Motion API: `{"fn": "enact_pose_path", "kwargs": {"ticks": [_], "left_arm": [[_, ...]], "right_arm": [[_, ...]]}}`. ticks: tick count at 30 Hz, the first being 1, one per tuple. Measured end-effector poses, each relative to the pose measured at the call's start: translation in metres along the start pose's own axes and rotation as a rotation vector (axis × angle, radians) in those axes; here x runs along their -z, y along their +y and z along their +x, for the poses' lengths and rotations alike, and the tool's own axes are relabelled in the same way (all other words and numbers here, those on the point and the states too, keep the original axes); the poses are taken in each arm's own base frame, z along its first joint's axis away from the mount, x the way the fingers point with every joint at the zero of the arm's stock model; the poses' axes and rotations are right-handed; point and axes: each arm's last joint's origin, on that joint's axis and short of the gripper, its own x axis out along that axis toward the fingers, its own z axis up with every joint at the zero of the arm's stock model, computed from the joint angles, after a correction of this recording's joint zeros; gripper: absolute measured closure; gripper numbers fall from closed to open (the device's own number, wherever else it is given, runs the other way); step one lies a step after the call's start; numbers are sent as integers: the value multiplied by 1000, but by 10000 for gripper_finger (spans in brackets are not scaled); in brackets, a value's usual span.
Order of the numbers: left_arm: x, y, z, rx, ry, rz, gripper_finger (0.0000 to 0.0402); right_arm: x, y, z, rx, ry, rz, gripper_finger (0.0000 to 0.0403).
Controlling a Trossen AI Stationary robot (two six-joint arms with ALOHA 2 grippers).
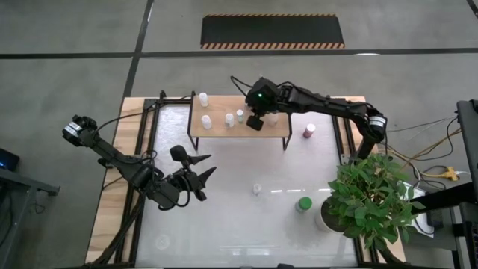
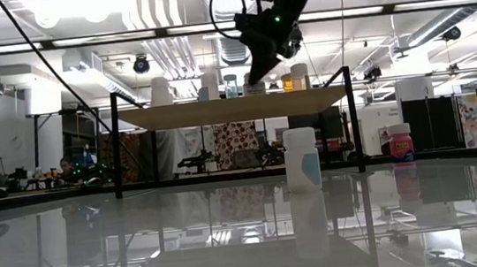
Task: Pick and place medicine bottles onto shelf by color
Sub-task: Adjust the white and blue pill bottle on the shelf, then put the white pill bottle on the shelf
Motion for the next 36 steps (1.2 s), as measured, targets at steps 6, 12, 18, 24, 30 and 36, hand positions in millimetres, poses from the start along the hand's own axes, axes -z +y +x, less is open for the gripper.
{"fn": "enact_pose_path", "kwargs": {"ticks": [6, 12, 18, 24, 30, 36], "left_arm": [[0, 0, 0, 0, 0, -2, 207], [0, 0, 0, 0, 0, -2, 207], [0, 0, 0, 0, 0, -2, 207], [0, 0, 0, 0, 0, -2, 207], [0, 0, 0, 0, 0, -1, 207], [0, 0, 0, 0, 0, -1, 207]], "right_arm": [[-4, -1, 3, 16, -42, 22, 394], [-6, 0, 7, 19, -57, 30, 394], [-5, 0, 15, 54, -49, 29, 394], [-5, 0, 16, 62, -45, 17, 394], [-8, 0, 13, 61, -54, 13, 394], [-15, 21, -18, -30, -96, -31, 394]]}}
